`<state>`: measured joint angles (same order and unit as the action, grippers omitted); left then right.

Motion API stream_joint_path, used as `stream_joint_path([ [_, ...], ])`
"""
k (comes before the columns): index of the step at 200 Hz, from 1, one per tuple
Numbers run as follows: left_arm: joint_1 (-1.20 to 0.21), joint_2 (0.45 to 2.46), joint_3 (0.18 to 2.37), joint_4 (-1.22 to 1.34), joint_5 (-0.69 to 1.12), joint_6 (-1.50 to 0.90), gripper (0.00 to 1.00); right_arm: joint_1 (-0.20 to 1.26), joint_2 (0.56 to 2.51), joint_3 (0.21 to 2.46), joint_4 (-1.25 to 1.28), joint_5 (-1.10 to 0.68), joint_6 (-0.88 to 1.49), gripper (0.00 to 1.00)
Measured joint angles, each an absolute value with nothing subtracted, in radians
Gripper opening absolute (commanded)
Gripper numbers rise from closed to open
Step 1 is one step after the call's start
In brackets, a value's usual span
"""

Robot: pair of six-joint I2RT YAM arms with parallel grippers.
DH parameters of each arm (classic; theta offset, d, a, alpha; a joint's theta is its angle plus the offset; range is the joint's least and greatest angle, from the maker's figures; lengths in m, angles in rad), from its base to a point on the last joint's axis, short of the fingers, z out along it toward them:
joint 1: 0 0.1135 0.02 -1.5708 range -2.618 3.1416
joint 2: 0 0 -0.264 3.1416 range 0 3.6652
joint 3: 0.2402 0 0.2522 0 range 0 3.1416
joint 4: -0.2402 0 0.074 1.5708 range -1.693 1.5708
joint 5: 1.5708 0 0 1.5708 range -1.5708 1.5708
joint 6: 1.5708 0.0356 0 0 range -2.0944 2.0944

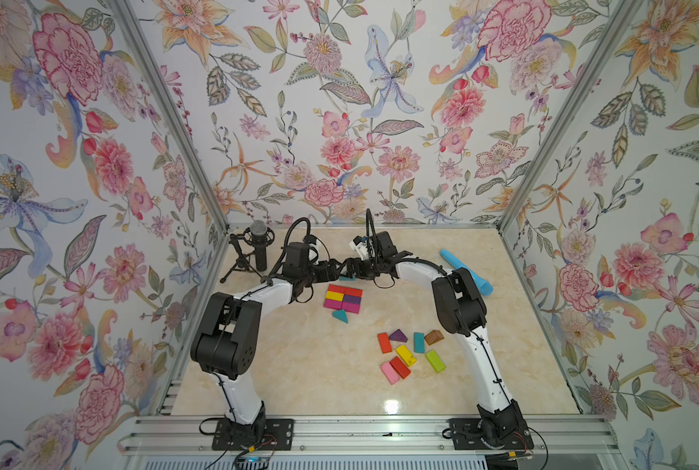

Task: Assemble a piece of candy with building blocks
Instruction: Assemble the building block at the center of the board.

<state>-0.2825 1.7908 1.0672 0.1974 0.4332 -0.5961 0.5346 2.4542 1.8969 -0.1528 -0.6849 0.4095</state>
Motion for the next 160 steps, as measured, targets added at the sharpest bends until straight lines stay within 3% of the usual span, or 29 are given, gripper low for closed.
stream_joint_path([
  [70, -0.281, 1.784, 1.057, 0.205, 0.432, -0.596, 0.88, 0.523, 2.398, 1.815, -0.151, -0.672, 0.418, 0.94],
  [117, -0.307, 1.798, 1.062, 0.204, 0.433, -0.596, 0.88, 0.406, 2.236, 1.648, -0.162, -0.674, 0.400, 0.95],
  [160, -0.352, 1.845, 1.087, 0.204, 0.431, -0.616, 0.88, 0.355, 2.176, 1.640, -0.143, -0.700, 0.385, 0.95],
])
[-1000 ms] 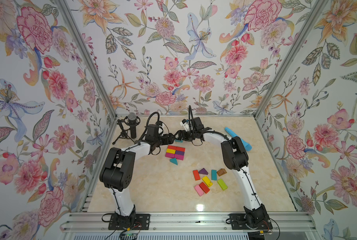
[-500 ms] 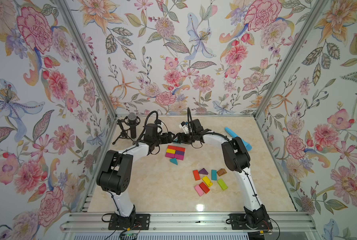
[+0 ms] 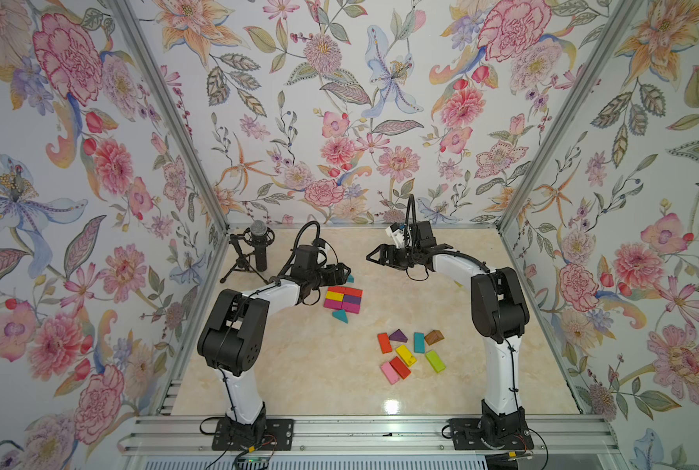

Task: Assemble a piece of candy with building blocks
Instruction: Assemble the building block at the center of the board.

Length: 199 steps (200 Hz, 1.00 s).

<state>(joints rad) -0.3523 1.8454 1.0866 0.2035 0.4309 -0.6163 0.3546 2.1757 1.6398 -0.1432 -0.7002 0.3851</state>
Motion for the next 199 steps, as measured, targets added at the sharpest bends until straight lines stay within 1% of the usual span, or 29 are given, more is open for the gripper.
stream_joint_path([
  [60, -0.360, 1.911, 1.130, 0.204, 0.439, -0.638, 0.88, 0.422, 2.210, 1.648, -0.125, -0.703, 0.391, 0.97],
  [90, -0.360, 1.939, 1.131, 0.215, 0.446, -0.654, 0.88, 0.423, 2.235, 1.634, -0.049, -0.752, 0.440, 0.96],
  [118, -0.360, 1.979, 1.153, 0.222, 0.458, -0.663, 0.88, 0.409, 2.224, 1.562, -0.004, -0.767, 0.454, 0.97],
  [156, -0.360, 2.022, 1.209, 0.223, 0.465, -0.663, 0.88, 0.359, 2.125, 1.404, -0.003, -0.749, 0.451, 0.97],
  [199, -0.361, 2.059, 1.236, 0.226, 0.468, -0.670, 0.88, 0.297, 1.919, 1.279, -0.001, -0.721, 0.442, 0.97],
])
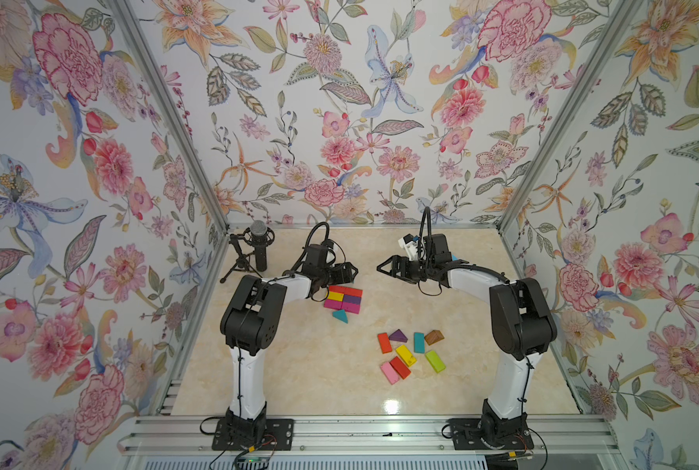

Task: Assemble a piece of candy with building blocks
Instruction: Assemble the building block at the center of the board.

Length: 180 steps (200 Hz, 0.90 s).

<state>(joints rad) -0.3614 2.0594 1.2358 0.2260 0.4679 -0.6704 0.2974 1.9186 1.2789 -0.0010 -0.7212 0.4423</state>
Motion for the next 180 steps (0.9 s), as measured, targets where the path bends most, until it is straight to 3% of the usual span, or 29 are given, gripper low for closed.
stream_joint_path([
  [100, -0.392, 2.208, 1.433, 0.237, 0.488, -0.690, 0.89, 0.146, 1.660, 1.061, 0.015, -0.726, 0.428, 0.98],
  [180, -0.432, 2.278, 1.589, 0.182, 0.490, -0.673, 0.90, 0.100, 1.611, 1.026, 0.005, -0.726, 0.407, 0.98],
])
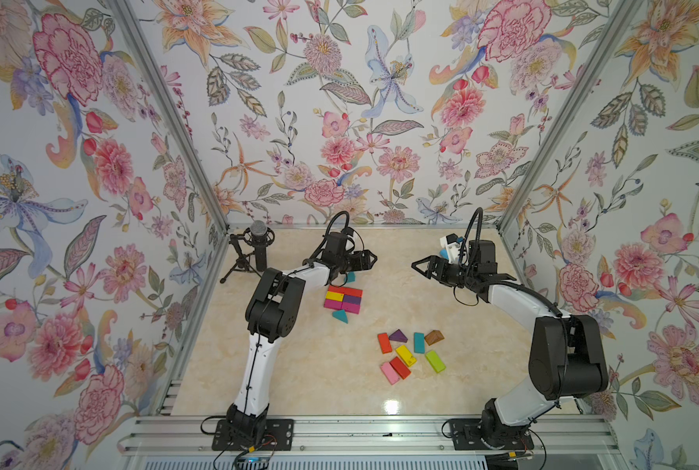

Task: Assemble a piece of candy with building blocks
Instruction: Assemble the building block at the center of the board.

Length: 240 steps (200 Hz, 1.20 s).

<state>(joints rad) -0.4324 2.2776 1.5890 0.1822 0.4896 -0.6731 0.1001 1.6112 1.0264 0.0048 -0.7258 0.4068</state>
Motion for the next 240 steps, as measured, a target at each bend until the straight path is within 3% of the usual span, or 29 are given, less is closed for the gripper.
stream_joint_path([
  [52, -0.432, 2.234, 1.624, -0.022, 0.399, -0.513, 0.94, 0.133, 1.583, 0.952, -0.012, -0.690, 0.386, 1.00],
  [149, -0.433, 2.251, 1.706, -0.166, 0.358, -0.399, 0.99, 0.432, 1.528, 0.873, -0.006, -0.472, 0.336, 0.99],
  [240, -0.441, 2.303, 1.737, -0.202, 0.359, -0.362, 0.99, 0.456, 1.524, 0.862, -0.001, -0.410, 0.336, 1.00],
])
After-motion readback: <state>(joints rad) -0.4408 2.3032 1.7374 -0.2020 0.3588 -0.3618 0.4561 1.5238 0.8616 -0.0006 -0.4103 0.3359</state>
